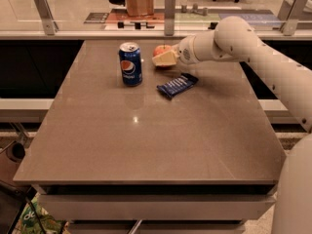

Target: Pick apple

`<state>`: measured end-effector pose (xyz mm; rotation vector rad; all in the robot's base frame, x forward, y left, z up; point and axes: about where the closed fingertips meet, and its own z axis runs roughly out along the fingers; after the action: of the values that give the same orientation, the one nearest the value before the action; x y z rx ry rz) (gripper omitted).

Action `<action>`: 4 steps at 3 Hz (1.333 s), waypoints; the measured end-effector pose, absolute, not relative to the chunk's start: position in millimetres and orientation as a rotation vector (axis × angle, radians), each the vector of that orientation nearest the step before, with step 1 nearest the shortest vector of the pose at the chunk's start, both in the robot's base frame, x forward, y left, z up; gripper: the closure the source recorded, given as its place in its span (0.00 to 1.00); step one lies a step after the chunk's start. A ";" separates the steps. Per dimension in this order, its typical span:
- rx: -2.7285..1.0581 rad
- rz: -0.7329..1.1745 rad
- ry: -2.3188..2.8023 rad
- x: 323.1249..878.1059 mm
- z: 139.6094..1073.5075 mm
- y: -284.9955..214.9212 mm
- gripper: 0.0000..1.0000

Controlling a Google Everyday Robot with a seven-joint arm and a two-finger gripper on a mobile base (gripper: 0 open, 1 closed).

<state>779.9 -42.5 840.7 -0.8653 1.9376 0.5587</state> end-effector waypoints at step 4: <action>-0.828 0.421 1.949 772.9 895.1 -58.4 1.00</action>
Offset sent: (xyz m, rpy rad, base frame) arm 0.0016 0.0005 0.0105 -0.0200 -0.0002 -0.0096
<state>772.9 -58.4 895.1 -0.8283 1.9487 0.4215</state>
